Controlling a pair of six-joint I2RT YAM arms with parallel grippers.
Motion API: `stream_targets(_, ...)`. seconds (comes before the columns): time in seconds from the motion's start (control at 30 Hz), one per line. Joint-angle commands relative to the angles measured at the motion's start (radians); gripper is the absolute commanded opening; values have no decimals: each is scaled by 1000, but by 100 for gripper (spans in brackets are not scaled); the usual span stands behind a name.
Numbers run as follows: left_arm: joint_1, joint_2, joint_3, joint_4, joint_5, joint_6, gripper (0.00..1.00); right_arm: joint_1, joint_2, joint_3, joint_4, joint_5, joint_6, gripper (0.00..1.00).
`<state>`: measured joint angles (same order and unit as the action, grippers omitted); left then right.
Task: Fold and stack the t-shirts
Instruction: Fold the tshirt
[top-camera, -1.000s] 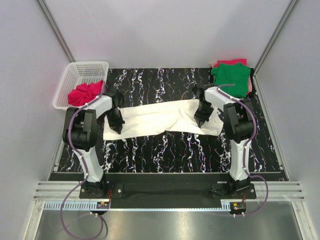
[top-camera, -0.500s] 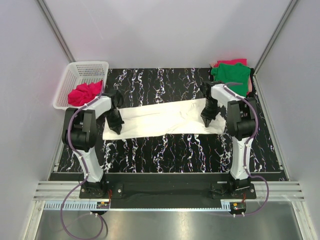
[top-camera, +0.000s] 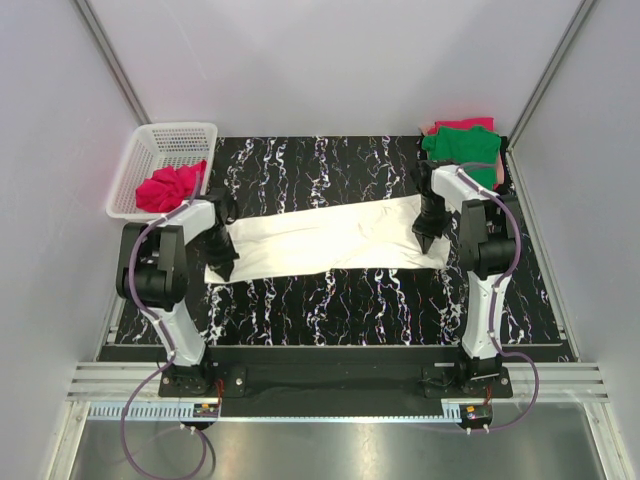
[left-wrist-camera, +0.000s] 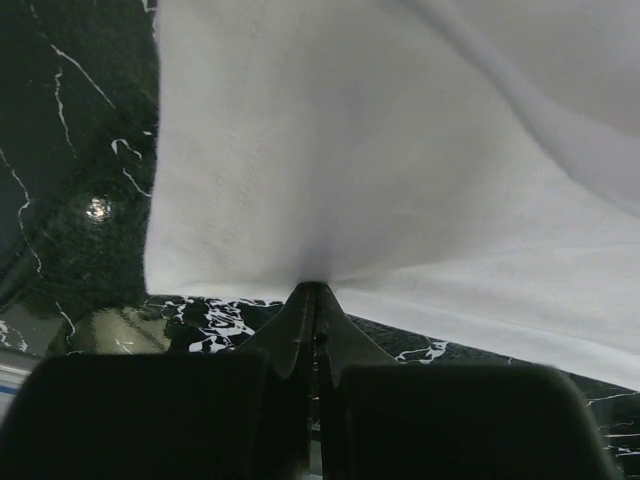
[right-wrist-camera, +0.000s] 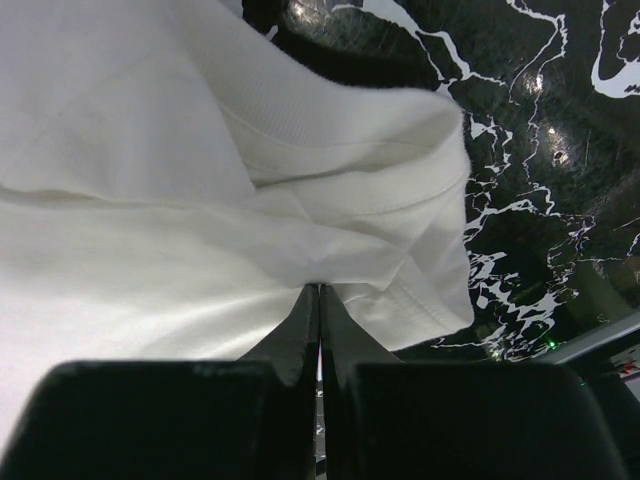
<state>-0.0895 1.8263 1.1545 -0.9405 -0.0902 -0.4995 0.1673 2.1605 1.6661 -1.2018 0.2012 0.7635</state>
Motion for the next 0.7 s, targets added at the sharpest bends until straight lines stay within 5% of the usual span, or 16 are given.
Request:
stream_targets(0.0, 7, -70, -16, -12, -42, 21, 0, -11, 12, 29, -19, 44, -12, 0)
stream_targets(0.13, 10, -88, -7, -17, -46, 21, 0, -11, -14, 66, 5, 15, -53, 1)
stream_targets(0.4, 10, -163, 79, -26, 1, 10, 14, -12, -202, 165, 59, -19, -148, 31)
stream_targets(0.53, 10, -185, 117, -23, -5, 9, 27, -12, -240, 74, 59, -60, -147, 29)
stream_targets(0.67, 10, -174, 126, -23, -8, 18, 27, -6, -286, -69, 116, -124, -93, 26)
